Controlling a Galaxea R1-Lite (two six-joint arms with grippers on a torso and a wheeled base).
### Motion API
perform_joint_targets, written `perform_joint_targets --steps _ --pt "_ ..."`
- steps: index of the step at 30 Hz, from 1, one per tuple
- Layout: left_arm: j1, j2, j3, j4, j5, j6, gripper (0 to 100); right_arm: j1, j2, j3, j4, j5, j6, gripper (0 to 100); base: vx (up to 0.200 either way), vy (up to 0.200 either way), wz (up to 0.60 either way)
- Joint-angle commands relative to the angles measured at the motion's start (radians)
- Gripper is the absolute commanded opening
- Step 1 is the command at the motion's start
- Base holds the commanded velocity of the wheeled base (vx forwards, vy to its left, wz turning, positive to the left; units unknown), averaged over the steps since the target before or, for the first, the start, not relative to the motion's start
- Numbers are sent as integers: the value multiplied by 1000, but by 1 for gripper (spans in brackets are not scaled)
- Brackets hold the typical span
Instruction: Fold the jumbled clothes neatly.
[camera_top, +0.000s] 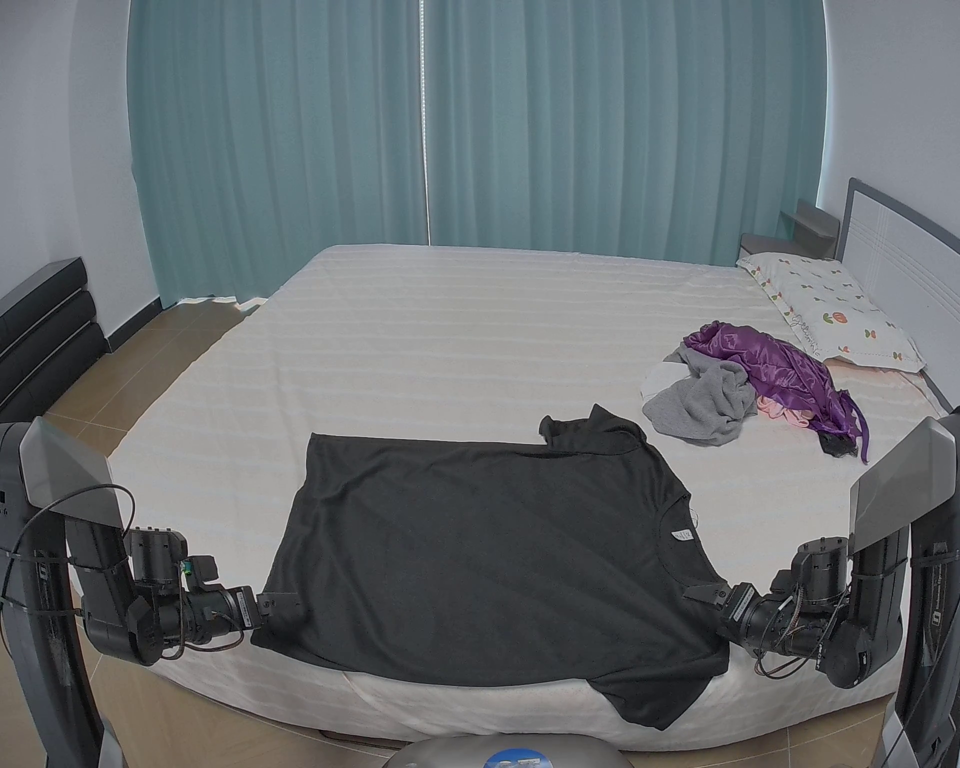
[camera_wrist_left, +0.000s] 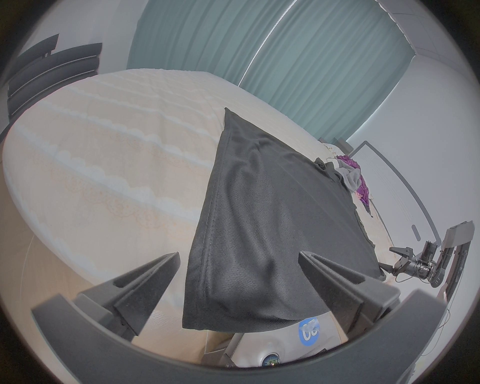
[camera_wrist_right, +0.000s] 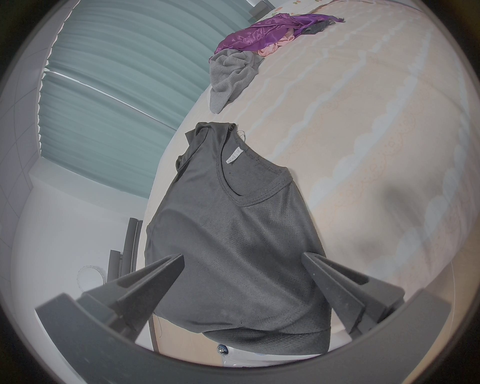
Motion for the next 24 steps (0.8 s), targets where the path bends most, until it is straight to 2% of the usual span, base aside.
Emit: perform_joint_targets --steps 1,2,9,17,24 --pt "1 9 2 -1 1 1 100 0 2 0 -15 0 0 100 0 0 0" --pt "1 9 5 -1 1 1 0 0 2 0 -15 0 0 100 0 0 0" --pt "11 5 47 -8 2 -1 0 0 2 0 -15 0 0 100 0 0 0" --pt "70 -34 105 -11 1 9 0 0 2 0 -15 0 2 100 0 0 0" --pt "65 -44 110 -11 -2 7 0 0 2 0 -15 0 0 100 0 0 0"
